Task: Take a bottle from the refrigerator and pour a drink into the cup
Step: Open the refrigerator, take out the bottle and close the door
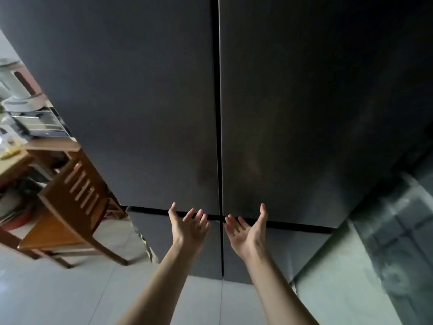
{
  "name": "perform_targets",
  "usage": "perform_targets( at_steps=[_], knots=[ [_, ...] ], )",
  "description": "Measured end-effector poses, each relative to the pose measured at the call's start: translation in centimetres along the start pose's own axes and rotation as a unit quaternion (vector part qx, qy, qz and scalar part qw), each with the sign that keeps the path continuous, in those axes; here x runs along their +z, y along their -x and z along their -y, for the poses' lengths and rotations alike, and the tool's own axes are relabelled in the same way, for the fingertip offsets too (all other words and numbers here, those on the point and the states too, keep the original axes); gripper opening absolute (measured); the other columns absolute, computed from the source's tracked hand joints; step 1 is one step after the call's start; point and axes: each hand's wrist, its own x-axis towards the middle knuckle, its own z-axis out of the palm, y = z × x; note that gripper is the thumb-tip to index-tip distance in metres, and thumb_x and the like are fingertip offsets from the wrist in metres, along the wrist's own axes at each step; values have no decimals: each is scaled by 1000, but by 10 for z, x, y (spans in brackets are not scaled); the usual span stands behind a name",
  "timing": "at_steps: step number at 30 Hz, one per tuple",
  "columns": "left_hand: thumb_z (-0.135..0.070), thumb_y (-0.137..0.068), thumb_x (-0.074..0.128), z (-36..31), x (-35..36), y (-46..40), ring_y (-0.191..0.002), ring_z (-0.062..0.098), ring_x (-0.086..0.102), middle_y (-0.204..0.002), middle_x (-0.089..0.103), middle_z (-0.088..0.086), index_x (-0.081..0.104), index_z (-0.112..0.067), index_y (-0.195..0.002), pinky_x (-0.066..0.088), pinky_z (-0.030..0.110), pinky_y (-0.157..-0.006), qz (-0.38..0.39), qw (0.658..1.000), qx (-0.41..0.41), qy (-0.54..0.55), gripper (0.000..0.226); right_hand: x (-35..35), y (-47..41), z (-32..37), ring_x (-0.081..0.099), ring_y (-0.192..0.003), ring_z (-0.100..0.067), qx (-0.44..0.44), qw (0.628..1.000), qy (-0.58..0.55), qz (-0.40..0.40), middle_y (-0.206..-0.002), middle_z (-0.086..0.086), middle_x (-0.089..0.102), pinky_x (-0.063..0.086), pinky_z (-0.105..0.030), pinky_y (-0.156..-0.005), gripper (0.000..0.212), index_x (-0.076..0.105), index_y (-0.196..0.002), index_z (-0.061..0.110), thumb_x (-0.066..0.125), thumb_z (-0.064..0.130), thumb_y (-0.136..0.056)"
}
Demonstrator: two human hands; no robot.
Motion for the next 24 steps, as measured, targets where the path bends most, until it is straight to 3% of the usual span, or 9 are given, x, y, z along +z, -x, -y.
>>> perform_targets(
  at_steps=[4, 8, 11, 14, 16, 18, 20, 24],
  knots=[
    [-72, -83, 54, 22, -11, -24, -124, 32, 57, -145, 53, 18, 46, -7, -147, 41, 47, -105, -27, 999, -14, 37, 91, -13, -19, -4, 56, -126, -32, -13, 999, -32, -16, -135, -18, 56, 39, -43, -114, 112, 34, -151, 4, 64, 78, -72],
    [-77, -79, 56, 36, -9, -52, -139, 34, 46, -155, 42, 18, 31, -6, -155, 37, 55, -113, -13, 997, -54, 46, 106, -13, -36, -12, 55, -129, -29, -29, 998, -31, -42, -142, -10, 54, 40, -43, -113, 109, 34, -152, 12, 64, 79, -71],
    [-80, -77, 57, 40, -2, -69, -144, 28, 42, -161, 35, 15, 23, -7, -158, 33, 45, -117, -26, 996, -62, 53, 114, -10, -46, -24, 51, -133, -28, -41, 996, -44, -60, -147, -6, 50, 43, -42, -109, 109, 33, -153, 18, 66, 79, -68],
    [-79, -75, 62, 29, 5, -89, -138, 20, 47, -163, 31, 11, 22, -6, -157, 39, 34, -110, -42, 995, -27, 85, 117, -7, -58, -24, 43, -141, -27, -45, 997, -60, -31, -156, -2, 39, 38, -42, -113, 115, 29, -155, 23, 68, 81, -64],
    [-77, -70, 69, 18, 7, -102, -146, 23, 38, -164, 29, 10, 21, -9, -159, 32, 39, -120, -38, 990, -19, 134, 121, -4, -67, -17, 36, -145, -26, -48, 996, -79, -12, -161, 0, 31, 33, -43, -117, 123, 22, -157, 23, 70, 82, -60],
    [-77, -65, 74, 12, 7, -109, -142, 25, 44, -156, 42, 9, 34, -12, -153, 32, 43, -121, -27, 987, -16, 157, 117, 0, -75, -11, 33, -146, -24, -60, 994, -94, -8, -161, 0, 31, 30, -42, -119, 128, 23, -157, 21, 72, 81, -56],
    [-78, -64, 75, 13, 7, -113, -135, 24, 52, -148, 51, 7, 42, -14, -148, 36, 43, -119, -24, 987, -9, 158, 111, 1, -83, -14, 37, -143, -23, -77, 991, -107, -12, -158, -2, 34, 30, -42, -119, 126, 26, -156, 20, 72, 81, -55],
    [-81, -67, 68, 17, 8, -116, -139, 24, 48, -151, 48, 7, 38, -16, -153, 34, 43, -120, -15, 989, -1, 149, 112, 1, -92, -20, 58, -117, -25, -114, 988, -107, -3, -140, -5, 54, 40, -46, -114, 103, 48, -142, 20, 66, 84, -63]
  ],
)
